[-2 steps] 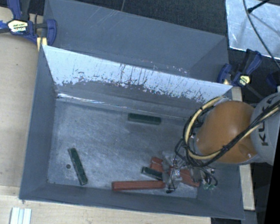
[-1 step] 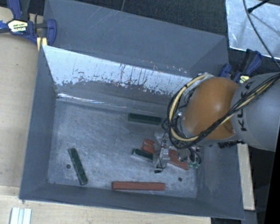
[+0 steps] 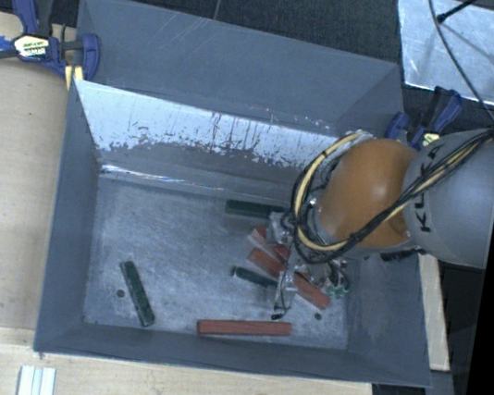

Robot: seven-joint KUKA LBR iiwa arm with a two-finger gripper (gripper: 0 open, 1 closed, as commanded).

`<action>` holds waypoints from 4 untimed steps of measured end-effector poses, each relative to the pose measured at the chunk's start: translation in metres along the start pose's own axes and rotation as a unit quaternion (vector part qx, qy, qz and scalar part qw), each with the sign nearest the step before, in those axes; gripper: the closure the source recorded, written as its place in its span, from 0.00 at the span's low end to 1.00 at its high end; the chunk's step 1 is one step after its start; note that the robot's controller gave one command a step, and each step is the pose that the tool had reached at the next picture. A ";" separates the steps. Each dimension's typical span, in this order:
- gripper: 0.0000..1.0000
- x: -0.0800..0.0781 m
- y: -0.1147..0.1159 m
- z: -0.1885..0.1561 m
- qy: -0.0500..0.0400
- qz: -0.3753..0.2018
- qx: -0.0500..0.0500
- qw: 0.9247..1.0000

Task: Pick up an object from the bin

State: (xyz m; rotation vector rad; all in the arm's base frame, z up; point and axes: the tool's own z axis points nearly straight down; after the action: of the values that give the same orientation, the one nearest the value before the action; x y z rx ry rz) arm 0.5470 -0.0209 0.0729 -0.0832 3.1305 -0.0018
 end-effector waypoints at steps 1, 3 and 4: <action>0.00 -0.036 -0.045 0.001 0.003 0.099 -0.001 0.995; 0.00 -0.029 -0.096 0.001 0.002 0.096 0.000 0.995; 1.00 -0.029 -0.094 -0.001 0.005 0.094 -0.001 0.996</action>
Offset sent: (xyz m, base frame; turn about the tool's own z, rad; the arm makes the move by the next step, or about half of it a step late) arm 0.0369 -0.0428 -0.0029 0.1977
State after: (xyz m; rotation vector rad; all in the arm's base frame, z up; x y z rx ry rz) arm 0.5807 -0.1129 0.0744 0.2119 3.1335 0.0009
